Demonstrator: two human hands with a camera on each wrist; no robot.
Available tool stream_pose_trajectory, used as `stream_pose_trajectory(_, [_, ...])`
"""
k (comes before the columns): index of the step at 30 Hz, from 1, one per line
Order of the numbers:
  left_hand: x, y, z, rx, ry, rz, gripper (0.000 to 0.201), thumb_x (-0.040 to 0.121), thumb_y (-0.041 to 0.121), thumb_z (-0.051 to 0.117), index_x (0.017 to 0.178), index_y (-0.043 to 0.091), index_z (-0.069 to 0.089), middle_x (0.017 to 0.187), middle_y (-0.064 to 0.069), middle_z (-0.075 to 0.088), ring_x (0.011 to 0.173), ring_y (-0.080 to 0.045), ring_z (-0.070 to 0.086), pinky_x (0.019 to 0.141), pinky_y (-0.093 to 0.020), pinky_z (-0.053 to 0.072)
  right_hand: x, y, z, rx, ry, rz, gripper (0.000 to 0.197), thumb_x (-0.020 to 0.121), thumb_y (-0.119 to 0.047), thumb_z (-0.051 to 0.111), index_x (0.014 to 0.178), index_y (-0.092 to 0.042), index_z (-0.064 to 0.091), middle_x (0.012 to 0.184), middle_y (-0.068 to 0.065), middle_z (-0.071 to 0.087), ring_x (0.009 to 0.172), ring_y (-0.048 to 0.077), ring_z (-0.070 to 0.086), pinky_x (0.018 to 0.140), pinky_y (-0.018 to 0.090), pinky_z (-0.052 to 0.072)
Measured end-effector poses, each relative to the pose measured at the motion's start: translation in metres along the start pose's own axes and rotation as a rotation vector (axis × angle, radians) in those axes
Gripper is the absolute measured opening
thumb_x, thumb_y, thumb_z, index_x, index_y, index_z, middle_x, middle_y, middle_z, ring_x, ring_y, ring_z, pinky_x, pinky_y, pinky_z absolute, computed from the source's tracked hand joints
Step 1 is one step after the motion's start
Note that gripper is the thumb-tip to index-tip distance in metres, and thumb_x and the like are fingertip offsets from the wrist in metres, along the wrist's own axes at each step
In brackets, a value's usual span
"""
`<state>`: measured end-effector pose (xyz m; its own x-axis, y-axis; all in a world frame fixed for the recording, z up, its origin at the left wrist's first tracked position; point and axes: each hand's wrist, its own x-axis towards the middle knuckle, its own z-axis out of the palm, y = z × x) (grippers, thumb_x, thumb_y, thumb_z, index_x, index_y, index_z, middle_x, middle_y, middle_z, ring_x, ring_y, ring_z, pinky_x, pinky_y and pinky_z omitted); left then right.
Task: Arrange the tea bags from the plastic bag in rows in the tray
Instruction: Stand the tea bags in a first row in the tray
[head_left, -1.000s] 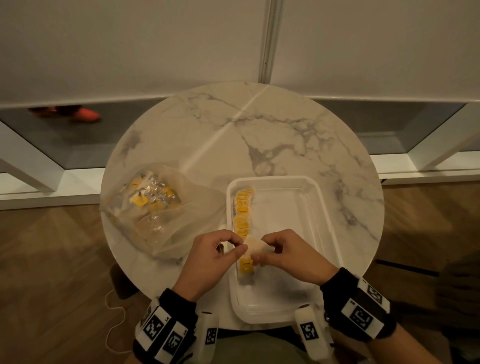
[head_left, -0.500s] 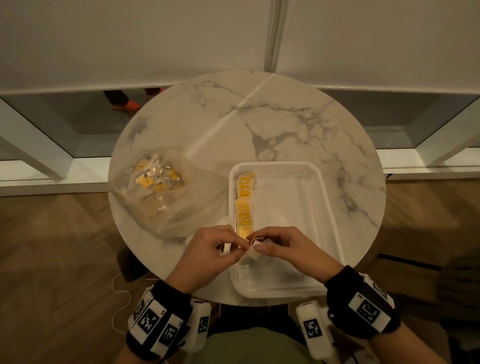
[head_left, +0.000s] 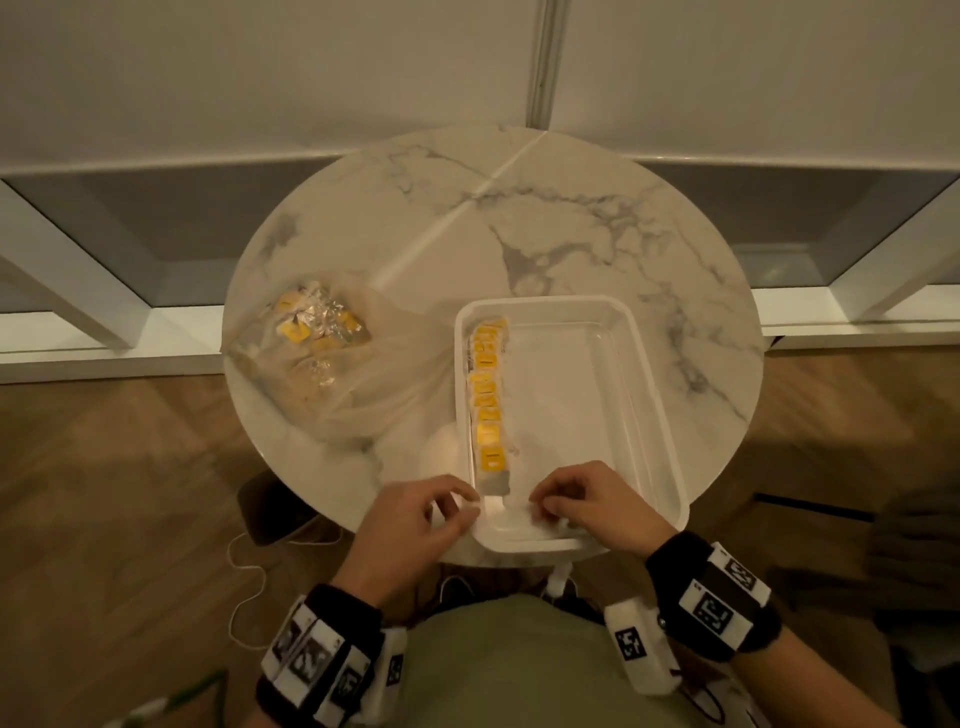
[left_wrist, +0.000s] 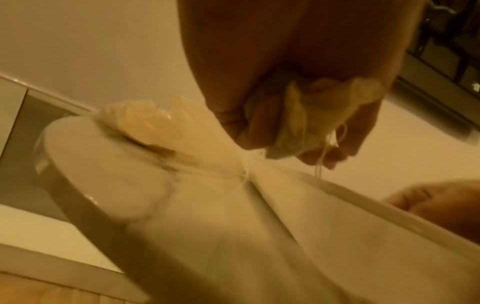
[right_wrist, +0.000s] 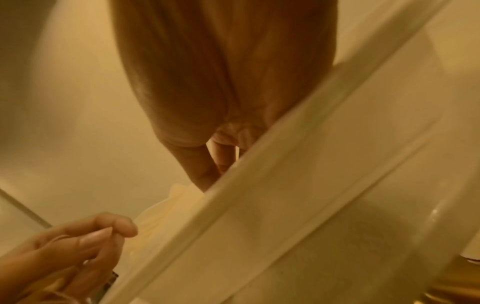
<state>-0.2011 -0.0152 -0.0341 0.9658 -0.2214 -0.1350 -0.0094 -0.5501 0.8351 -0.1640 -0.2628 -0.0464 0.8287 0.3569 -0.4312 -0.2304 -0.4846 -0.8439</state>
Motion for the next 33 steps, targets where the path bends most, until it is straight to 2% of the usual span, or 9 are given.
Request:
stream_pose_trajectory(3, [0.017,0.003,-0.013,-0.135,0.063,0.011,0.014,0.09,0.037,0.063,0.089,0.029,0.075,0.077,0.011,0.07,0.064,-0.012,0.059,0.061,-0.027,0.049,-0.002,-0.007,-0.003,0.11,0.008,-0.007,0.013,0.091,-0.002,0.063,0.097,-0.005,0.074,0.083,0.008,0.076,0.08,0.024,0.07,0.082,0.04,0.055])
stream_pose_trajectory(6, [0.031,0.023,-0.008,-0.351,0.046,-0.081,0.027,0.099,0.014,0.05,0.088,0.015,0.075,0.067,0.011,0.061,0.051,-0.005,0.048,0.049,-0.018,0.037,0.0,-0.031,-0.007,0.166,-0.023,-0.074,0.012,0.091,-0.003,0.065,0.098,-0.002,0.073,0.084,0.012,0.075,0.078,0.02,0.07,0.075,0.024,0.053])
stream_pose_trajectory(8, [0.041,0.03,0.0,-0.377,0.065,-0.127,0.027,0.091,0.012,0.047,0.084,0.007,0.072,0.064,0.012,0.059,0.048,-0.005,0.043,0.048,-0.018,0.033,0.002,-0.044,-0.008,0.2,-0.086,-0.082,0.013,0.091,-0.005,0.065,0.1,0.0,0.073,0.085,0.014,0.075,0.074,0.015,0.069,0.07,0.019,0.05])
stream_pose_trajectory(12, [0.06,0.034,0.017,-0.388,0.18,-0.196,0.022,0.077,0.012,0.051,0.075,0.02,0.072,0.059,0.014,0.058,0.057,-0.006,0.051,0.058,-0.024,0.038,0.007,-0.059,-0.005,0.226,-0.169,-0.078,0.015,0.092,-0.021,0.068,0.098,-0.009,0.074,0.086,0.01,0.076,0.076,0.02,0.069,0.068,0.028,0.047])
stream_pose_trajectory(18, [0.068,0.033,0.03,-0.49,0.299,-0.283,0.023,0.08,0.015,0.051,0.076,0.028,0.07,0.063,0.007,0.059,0.057,-0.013,0.052,0.058,-0.031,0.039,0.012,-0.06,-0.003,0.259,-0.085,-0.083,0.008,0.088,-0.02,0.073,0.089,-0.012,0.073,0.079,0.009,0.076,0.067,0.019,0.069,0.059,0.018,0.046])
stream_pose_trajectory(23, [0.07,0.04,0.035,-0.513,0.298,-0.344,0.031,0.094,0.009,0.053,0.075,0.025,0.071,0.063,0.006,0.059,0.06,-0.014,0.054,0.055,-0.029,0.04,0.016,-0.06,-0.007,0.241,-0.076,-0.102,0.007,0.089,-0.011,0.069,0.084,-0.011,0.073,0.078,0.011,0.074,0.064,0.015,0.068,0.057,0.016,0.046])
stream_pose_trajectory(29, [0.07,0.043,0.033,-0.603,0.281,-0.383,0.024,0.097,0.013,0.055,0.083,0.002,0.071,0.072,-0.007,0.066,0.066,-0.017,0.06,0.058,-0.025,0.046,0.024,-0.058,-0.024,0.263,-0.035,-0.053,0.009,0.092,-0.009,0.065,0.085,-0.007,0.069,0.076,0.005,0.074,0.067,0.016,0.07,0.059,0.022,0.047])
stream_pose_trajectory(31, [0.068,0.045,0.032,-0.629,0.25,-0.361,0.026,0.098,0.015,0.056,0.086,-0.004,0.069,0.065,-0.002,0.063,0.055,-0.009,0.055,0.051,-0.015,0.042,0.026,-0.058,-0.03,0.31,-0.008,-0.033,0.009,0.093,-0.008,0.063,0.085,-0.006,0.066,0.076,0.006,0.073,0.068,0.018,0.07,0.059,0.024,0.047])
stream_pose_trajectory(33, [0.064,0.049,0.033,-0.682,0.185,-0.349,0.02,0.095,0.013,0.06,0.088,-0.003,0.068,0.066,-0.003,0.064,0.05,-0.009,0.055,0.046,-0.017,0.045,0.029,-0.058,-0.035,0.34,0.02,-0.03,0.009,0.093,-0.007,0.063,0.085,-0.004,0.065,0.076,0.008,0.072,0.068,0.02,0.069,0.059,0.025,0.046])
